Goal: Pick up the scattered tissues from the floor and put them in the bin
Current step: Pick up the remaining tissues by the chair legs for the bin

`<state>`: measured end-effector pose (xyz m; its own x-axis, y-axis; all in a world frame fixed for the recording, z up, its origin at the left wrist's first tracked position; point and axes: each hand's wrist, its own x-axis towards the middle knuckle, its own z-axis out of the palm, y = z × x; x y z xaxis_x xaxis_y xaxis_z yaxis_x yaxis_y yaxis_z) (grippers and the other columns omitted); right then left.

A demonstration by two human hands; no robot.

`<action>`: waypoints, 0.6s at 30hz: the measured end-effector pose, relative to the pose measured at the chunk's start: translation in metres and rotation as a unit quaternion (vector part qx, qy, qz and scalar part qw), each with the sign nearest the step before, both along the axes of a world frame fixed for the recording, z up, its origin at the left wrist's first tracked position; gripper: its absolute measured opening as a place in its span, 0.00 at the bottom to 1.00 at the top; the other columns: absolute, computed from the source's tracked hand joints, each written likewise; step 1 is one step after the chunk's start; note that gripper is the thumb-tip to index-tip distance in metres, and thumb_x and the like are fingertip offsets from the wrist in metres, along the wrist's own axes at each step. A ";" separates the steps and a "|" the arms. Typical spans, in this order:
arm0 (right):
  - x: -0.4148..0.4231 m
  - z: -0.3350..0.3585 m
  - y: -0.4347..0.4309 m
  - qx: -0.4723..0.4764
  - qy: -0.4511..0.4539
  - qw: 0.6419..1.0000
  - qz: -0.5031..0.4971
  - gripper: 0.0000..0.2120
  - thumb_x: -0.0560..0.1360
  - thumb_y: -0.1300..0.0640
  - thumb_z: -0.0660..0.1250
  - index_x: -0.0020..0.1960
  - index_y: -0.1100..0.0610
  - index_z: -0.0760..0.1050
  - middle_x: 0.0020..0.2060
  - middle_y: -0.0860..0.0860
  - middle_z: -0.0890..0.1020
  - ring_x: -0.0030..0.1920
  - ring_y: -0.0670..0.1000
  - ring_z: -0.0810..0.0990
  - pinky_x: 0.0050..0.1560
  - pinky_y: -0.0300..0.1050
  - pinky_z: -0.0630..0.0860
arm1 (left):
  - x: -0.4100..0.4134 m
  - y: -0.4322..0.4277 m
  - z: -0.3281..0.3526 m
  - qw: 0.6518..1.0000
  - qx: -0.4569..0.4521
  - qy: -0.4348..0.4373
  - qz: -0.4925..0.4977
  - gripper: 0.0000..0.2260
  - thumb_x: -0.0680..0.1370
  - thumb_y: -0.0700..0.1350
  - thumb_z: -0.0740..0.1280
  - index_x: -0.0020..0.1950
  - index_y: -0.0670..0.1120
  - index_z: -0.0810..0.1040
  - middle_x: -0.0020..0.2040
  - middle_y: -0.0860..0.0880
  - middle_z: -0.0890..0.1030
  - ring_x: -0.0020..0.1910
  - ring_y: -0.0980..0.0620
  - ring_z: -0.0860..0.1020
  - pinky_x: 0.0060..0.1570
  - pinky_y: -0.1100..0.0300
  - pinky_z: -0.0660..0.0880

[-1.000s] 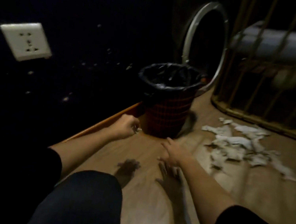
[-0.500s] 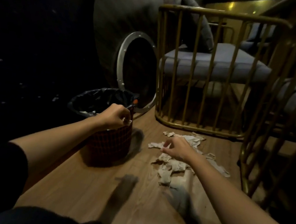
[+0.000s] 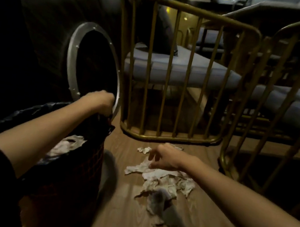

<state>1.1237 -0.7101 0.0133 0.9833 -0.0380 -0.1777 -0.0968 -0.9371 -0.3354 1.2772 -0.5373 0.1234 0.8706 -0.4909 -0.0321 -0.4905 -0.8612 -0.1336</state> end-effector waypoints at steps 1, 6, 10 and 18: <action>0.008 0.005 -0.002 -0.014 0.005 1.000 -0.009 0.14 0.73 0.50 0.69 0.56 0.54 0.77 0.49 0.52 0.80 0.49 0.51 0.78 0.48 0.47 0.78 | 0.004 -0.019 0.002 0.997 -0.057 -0.035 -0.033 0.08 0.72 0.42 0.68 0.50 0.46 0.78 0.43 0.46 0.78 0.41 0.47 0.78 0.35 0.54 0.77; 0.020 0.029 -0.016 -0.084 0.104 0.991 -0.007 0.15 0.74 0.50 0.68 0.58 0.56 0.75 0.51 0.53 0.80 0.46 0.50 0.76 0.43 0.44 0.73 | -0.011 -0.115 -0.015 0.973 -0.128 0.070 -0.180 0.13 0.73 0.41 0.69 0.56 0.46 0.77 0.50 0.45 0.79 0.48 0.46 0.79 0.46 0.51 0.79; 0.010 0.020 -0.039 -0.129 0.172 0.976 0.015 0.14 0.75 0.52 0.67 0.59 0.56 0.74 0.48 0.50 0.77 0.44 0.49 0.73 0.42 0.43 0.70 | -0.028 -0.168 -0.056 0.963 -0.044 0.112 -0.243 0.15 0.75 0.38 0.66 0.61 0.42 0.75 0.59 0.42 0.77 0.56 0.43 0.77 0.54 0.53 0.77; -0.013 -0.082 -0.130 -0.097 0.179 0.974 -0.101 0.22 0.74 0.53 0.67 0.67 0.51 0.66 0.66 0.56 0.69 0.61 0.57 0.71 0.58 0.51 0.71 | -0.041 -0.192 -0.191 0.930 0.107 0.301 -0.182 0.41 0.71 0.49 0.73 0.76 0.55 0.51 0.77 0.45 0.57 0.74 0.41 0.60 0.69 0.47 0.65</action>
<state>1.1103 -0.8404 -0.0692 0.8284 -0.2920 -0.4781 -0.3645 -0.9290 -0.0642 1.2361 -0.7296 -0.0677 0.4405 -0.6753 -0.5915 -0.7855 -0.6089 0.1103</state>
